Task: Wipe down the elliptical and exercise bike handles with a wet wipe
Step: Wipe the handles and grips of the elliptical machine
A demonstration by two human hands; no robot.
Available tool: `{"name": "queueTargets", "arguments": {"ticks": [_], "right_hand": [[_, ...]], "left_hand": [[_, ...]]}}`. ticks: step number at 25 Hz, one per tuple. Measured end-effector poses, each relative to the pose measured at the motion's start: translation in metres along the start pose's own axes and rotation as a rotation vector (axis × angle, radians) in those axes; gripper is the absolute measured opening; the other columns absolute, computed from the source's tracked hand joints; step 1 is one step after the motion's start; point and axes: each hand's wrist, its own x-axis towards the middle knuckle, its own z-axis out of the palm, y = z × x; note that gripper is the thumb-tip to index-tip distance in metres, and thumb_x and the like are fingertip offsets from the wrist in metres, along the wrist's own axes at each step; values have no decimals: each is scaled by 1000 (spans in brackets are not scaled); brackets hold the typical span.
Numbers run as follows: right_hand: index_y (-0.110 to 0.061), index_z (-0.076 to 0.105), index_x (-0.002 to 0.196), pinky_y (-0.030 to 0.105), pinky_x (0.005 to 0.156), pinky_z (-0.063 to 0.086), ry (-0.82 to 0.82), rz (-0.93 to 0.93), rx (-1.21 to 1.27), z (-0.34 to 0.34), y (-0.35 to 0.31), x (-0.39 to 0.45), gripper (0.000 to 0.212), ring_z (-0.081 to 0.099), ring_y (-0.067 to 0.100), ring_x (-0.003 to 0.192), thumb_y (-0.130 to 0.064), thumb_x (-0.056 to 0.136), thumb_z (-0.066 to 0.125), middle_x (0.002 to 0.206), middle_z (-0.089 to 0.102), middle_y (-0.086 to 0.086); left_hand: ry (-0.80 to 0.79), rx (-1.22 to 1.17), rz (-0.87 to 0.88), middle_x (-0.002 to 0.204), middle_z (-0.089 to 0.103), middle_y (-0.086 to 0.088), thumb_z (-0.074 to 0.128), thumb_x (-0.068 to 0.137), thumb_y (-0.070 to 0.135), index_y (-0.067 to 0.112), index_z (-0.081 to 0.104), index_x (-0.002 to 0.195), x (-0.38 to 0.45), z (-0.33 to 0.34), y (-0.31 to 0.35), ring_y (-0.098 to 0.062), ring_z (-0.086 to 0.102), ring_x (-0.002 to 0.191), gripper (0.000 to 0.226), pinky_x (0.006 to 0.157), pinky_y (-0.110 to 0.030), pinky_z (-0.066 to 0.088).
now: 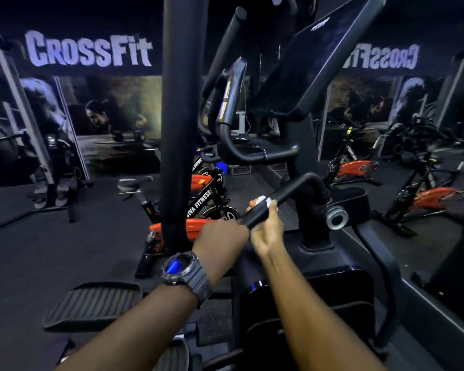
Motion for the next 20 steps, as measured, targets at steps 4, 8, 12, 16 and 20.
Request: {"name": "queueTargets", "arguments": {"ticks": [4,8,12,16,20], "right_hand": [[-8,66,110,40,86,53,-26,35,-193,-7,50,-56,40,62,27,93,-44,96,59,98,68,14],[-9,62,95,30,67,54,80,-42,-173,19,26,-42,28,59,22,79,-37,94,61,86,63,10],[-13,66,91,34,74,52,-91,71,-307,-2,62,-86,33,63,20,78,-45,94,60,83,66,8],[-11,60,89,50,96,48,24,-42,-269,20,18,-40,22,59,22,75,-32,91,66,89,61,13],[-14,64,83,34,74,53,-199,226,-292,0,45,-60,27,63,19,73,-39,87,70,79,66,5]], "left_hand": [[4,64,167,112,67,-12,41,96,6,8,64,113,-30,4,-14,-33,65,103,28,67,-34,38],[-44,192,213,82,73,-6,47,78,12,13,75,80,-57,4,-24,-23,69,72,28,57,-27,30],[62,118,239,114,67,-15,37,96,3,4,63,118,-48,15,-21,-30,65,104,34,69,-32,33],[84,79,175,119,65,-13,38,99,5,8,64,117,-43,11,-17,-31,63,109,32,71,-32,36],[30,-21,40,123,62,-14,39,99,5,3,59,125,-31,15,-10,-32,62,111,33,81,-37,50]]}}
